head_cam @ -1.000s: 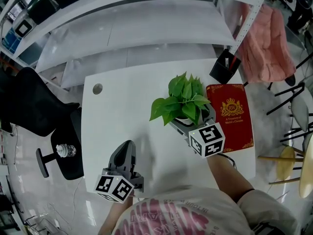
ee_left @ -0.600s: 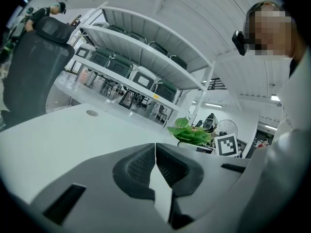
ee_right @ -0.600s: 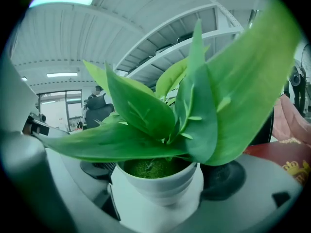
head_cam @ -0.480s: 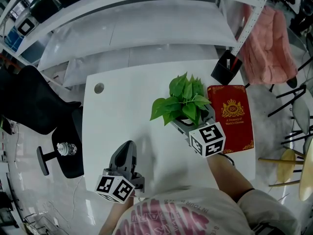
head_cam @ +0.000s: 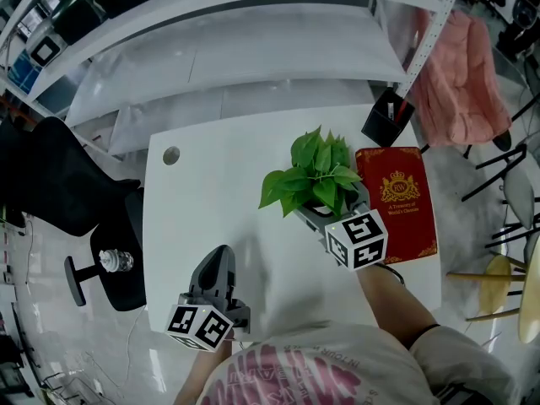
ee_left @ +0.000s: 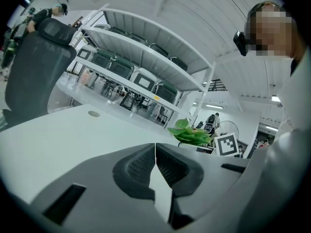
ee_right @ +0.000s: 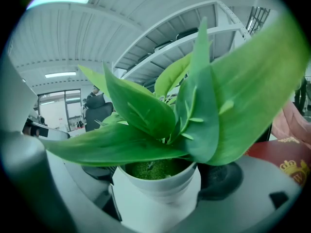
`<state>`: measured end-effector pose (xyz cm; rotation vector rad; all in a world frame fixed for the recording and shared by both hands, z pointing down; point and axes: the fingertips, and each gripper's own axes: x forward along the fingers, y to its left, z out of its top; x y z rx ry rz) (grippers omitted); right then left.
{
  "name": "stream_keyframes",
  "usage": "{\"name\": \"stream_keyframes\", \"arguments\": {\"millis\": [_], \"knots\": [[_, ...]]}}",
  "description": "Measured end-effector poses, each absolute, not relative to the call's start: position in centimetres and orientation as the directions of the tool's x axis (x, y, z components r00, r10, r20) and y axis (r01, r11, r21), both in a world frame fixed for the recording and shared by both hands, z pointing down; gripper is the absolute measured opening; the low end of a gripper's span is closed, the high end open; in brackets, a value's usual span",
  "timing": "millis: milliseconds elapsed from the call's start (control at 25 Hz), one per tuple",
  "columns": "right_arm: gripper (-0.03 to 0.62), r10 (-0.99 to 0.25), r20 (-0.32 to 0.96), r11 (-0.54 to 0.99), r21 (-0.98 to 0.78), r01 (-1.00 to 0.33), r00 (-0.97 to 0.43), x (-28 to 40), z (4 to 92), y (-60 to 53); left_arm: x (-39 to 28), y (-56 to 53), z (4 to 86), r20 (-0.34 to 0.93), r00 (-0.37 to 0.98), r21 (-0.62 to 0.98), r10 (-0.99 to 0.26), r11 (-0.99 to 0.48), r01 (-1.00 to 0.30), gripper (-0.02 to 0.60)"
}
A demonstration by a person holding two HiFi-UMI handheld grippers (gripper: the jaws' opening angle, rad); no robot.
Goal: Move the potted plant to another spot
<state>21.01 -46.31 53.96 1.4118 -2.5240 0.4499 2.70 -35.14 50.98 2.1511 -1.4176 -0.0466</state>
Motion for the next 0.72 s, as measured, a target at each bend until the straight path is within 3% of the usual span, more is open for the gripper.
{"name": "stream_keyframes", "arguments": {"millis": [280, 720], "knots": [[0.520, -0.782, 0.339, 0.508, -0.139, -0.850, -0.523, 21.0, 53.3, -45.7, 3.3, -35.9, 50.0, 0.256, 0.447, 0.471, -0.857, -0.294, -0.832, 0.025], [0.520, -0.784, 0.320, 0.469, -0.254, -0.846, -0.531, 21.7, 52.4, -41.2, 4.2, -32.9, 48.8, 0.224, 0.465, 0.465, -0.857, -0.325, -0.824, 0.025]]}}
